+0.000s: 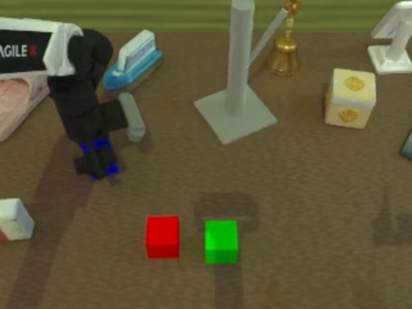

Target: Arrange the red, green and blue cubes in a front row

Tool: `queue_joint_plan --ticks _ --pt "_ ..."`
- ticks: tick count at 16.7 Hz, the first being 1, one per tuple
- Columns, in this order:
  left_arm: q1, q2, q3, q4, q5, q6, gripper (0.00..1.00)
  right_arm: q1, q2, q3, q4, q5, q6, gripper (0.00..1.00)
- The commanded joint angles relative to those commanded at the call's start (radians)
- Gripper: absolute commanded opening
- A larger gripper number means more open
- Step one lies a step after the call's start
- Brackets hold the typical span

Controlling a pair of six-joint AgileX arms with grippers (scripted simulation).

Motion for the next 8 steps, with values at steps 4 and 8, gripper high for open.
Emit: queue_joint_plan --ticks 4,8 --pt "0.000 0.000 0.000 0.000 0.000 0.000 0.00 0.000 0.000 0.000 0.000 0.000 0.000 1.00" --pt "0.000 0.000 0.000 0.000 0.000 0.000 0.00 0.000 0.000 0.000 0.000 0.000 0.000 1.00"
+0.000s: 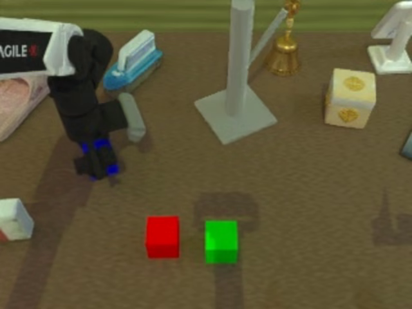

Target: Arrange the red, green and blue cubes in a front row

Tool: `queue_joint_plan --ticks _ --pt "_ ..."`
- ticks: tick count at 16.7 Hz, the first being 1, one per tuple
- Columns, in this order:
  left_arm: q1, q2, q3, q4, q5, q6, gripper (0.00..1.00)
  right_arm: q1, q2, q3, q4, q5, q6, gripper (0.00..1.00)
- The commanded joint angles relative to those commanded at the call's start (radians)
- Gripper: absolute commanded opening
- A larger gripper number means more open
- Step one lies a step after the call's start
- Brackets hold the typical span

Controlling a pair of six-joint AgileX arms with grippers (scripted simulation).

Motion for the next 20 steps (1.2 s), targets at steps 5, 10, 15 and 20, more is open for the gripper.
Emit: queue_joint_plan --ticks 5,10,15,20 --pt "0.006 -0.036 0.051 -0.082 0.003 0.001 0.00 0.000 0.000 0.000 0.000 0.000 0.000 1.00" --pt "0.020 -0.098 0.138 -0.235 0.001 -0.004 0.00 0.000 0.000 0.000 0.000 0.000 0.000 1.00" --pt "0.012 -0.095 0.139 -0.235 0.001 -0.004 0.00 0.000 0.000 0.000 0.000 0.000 0.000 1.00" --pt "-0.147 -0.061 0.211 -0.273 0.000 -0.081 0.00 0.000 0.000 0.000 0.000 0.000 0.000 1.00"
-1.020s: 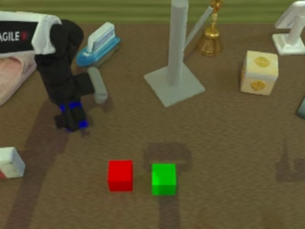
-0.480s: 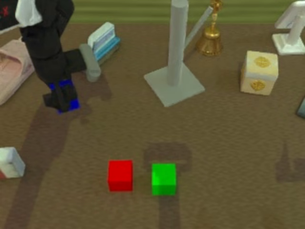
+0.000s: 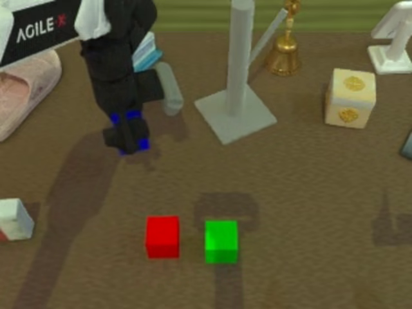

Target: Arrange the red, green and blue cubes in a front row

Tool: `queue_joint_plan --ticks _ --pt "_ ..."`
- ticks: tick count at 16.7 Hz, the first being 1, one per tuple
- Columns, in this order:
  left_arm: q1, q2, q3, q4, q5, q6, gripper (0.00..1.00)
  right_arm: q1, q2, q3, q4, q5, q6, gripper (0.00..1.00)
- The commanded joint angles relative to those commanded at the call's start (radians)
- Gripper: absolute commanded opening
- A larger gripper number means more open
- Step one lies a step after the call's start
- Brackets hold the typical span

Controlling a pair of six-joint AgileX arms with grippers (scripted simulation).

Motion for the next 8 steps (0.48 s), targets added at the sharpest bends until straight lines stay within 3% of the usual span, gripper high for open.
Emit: queue_joint_plan --ticks 8 --pt "-0.486 0.071 0.159 -0.098 -0.001 -0.243 0.00 0.000 0.000 0.000 0.000 0.000 0.000 1.00"
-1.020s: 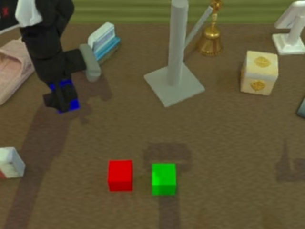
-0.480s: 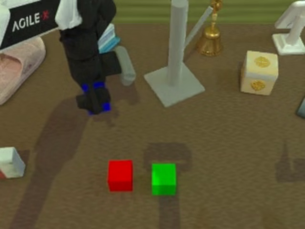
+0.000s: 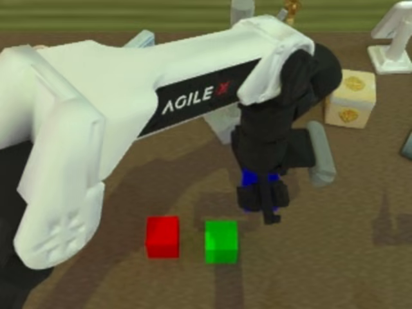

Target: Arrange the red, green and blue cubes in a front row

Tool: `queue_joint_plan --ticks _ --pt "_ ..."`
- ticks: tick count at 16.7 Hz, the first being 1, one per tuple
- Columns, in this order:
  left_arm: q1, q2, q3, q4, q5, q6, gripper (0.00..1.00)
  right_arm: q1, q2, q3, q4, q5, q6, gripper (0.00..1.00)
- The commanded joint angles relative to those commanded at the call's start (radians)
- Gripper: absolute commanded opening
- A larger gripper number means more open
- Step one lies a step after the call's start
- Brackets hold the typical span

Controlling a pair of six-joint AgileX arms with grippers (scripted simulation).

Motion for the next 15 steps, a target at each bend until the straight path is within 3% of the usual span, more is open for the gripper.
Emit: queue_joint_plan --ticks 4,10,15 --pt "-0.092 0.004 0.035 -0.014 -0.003 -0.060 0.00 0.000 0.000 0.000 0.000 0.000 0.000 1.00" --pt "-0.091 0.006 0.019 0.005 -0.002 -0.056 0.00 0.000 0.000 0.000 0.000 0.000 0.000 1.00" --pt "-0.093 0.062 -0.091 0.179 -0.002 -0.062 0.00 0.000 0.000 0.000 0.000 0.000 0.000 1.00"
